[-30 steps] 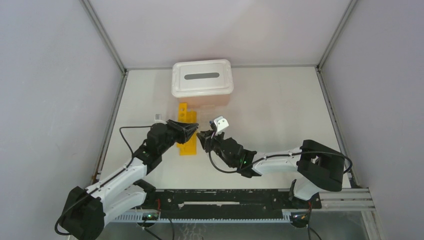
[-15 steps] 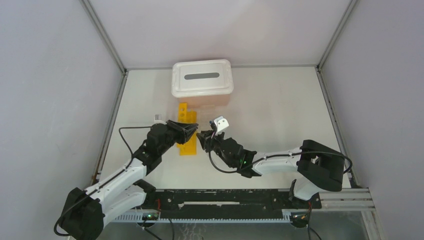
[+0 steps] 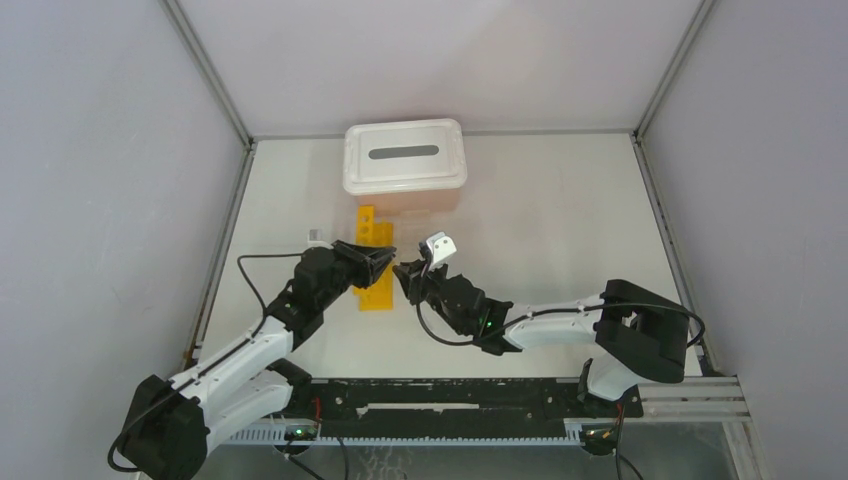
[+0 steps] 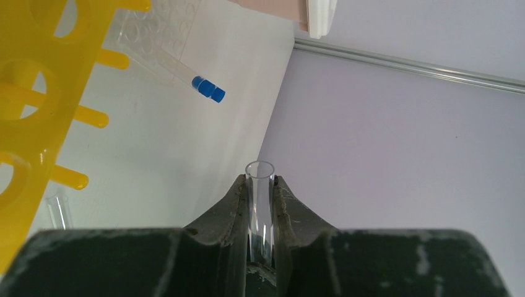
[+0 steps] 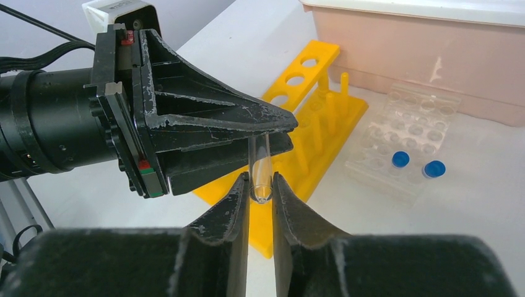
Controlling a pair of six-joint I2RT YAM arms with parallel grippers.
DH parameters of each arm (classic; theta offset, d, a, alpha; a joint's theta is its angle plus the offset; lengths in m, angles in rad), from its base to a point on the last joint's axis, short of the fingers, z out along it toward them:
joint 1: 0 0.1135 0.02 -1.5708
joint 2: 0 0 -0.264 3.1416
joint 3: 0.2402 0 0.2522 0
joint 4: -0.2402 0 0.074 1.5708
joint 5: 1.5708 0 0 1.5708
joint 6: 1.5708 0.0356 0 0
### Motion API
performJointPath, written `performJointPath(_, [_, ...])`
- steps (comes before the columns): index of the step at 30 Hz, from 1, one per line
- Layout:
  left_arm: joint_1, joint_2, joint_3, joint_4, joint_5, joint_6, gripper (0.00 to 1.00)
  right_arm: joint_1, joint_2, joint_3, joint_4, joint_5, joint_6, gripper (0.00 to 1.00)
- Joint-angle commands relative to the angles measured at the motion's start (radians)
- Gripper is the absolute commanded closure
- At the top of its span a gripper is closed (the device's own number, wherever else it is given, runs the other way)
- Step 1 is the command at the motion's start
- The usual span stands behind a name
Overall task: Organize the chemistry lab equipment
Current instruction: Pick up the test tube at the center of the board.
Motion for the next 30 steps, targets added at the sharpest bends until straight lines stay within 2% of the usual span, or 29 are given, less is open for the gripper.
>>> performJointPath(1, [-0.009, -0.017, 0.024, 0.014, -0.012, -0.005, 0.86, -0.003, -0.041, 0.043, 0.007, 0.017, 0.007, 0.80])
performJointPath(9, [-0.009, -0.054, 0.011, -0.003, -0.060, 0.024, 0.73, -0.011, -0.065, 0.076, -0.105, 0.015, 0.012, 0.81])
performJointPath(15, [-0.009, -0.064, 0.014, -0.030, -0.073, 0.055, 0.58, -0.014, -0.079, 0.102, -0.171, 0.009, 0.016, 0.81])
performJointPath(23, [-0.005, -0.112, 0.010, -0.110, -0.122, 0.101, 0.43, -0.021, -0.104, 0.163, -0.305, 0.013, 0.017, 0.81])
performJointPath(30, [0.000, -0.168, 0.008, -0.170, -0.169, 0.142, 0.41, -0.039, -0.130, 0.264, -0.531, 0.008, 0.046, 0.81])
